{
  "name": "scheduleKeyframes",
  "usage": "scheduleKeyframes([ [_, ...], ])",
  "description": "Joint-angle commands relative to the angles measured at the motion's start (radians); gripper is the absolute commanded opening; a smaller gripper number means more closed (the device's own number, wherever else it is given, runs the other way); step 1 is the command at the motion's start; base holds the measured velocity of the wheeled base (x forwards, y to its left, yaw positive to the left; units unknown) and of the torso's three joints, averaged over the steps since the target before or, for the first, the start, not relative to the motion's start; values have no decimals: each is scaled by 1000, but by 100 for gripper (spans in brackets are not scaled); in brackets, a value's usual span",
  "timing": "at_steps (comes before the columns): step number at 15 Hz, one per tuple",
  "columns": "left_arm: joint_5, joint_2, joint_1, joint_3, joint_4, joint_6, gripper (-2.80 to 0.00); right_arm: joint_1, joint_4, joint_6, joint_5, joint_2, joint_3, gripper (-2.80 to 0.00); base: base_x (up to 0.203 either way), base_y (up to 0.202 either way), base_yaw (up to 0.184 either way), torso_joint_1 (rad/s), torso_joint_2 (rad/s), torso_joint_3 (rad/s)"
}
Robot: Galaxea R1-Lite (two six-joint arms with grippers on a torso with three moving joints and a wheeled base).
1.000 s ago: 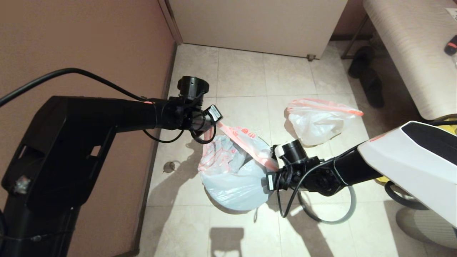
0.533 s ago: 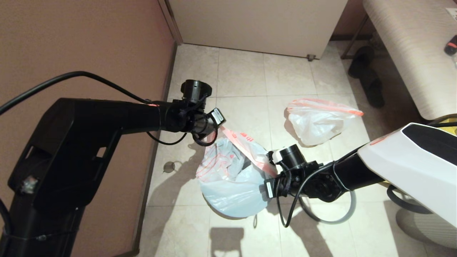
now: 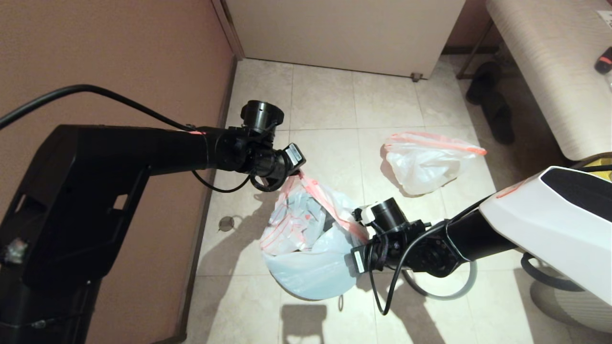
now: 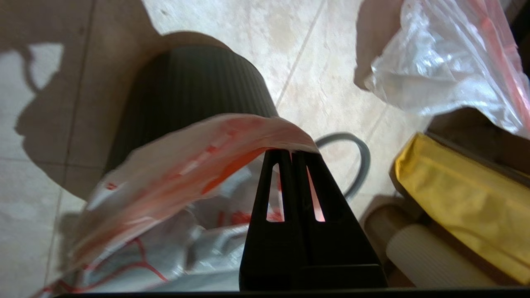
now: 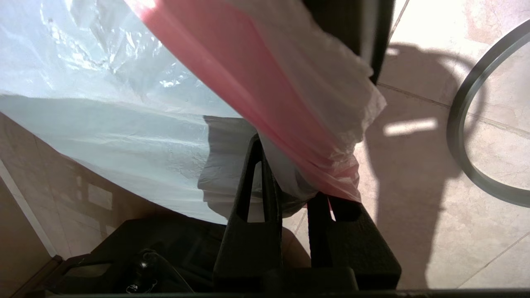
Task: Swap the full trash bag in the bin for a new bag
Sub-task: Put the new garbage bag on the trash can
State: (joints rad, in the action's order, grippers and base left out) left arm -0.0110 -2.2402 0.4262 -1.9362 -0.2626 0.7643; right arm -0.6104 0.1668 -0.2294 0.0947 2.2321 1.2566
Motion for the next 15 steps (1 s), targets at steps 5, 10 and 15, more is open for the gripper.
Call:
scheduleKeyframes([
  [5,-149,37,5,-7,-109,-24,-280,3,4,-2,2,-20,0,-280,0,0,0,0,0,0],
  [10,-145,95,2,-7,-201,-80,-280,23,16,-11,1,-5,14,-280,0,0,0,0,0,0],
  [15,3,118,-46,-2,-470,-299,-280,55,17,-39,-1,21,44,-280,0,0,0,0,0,0],
])
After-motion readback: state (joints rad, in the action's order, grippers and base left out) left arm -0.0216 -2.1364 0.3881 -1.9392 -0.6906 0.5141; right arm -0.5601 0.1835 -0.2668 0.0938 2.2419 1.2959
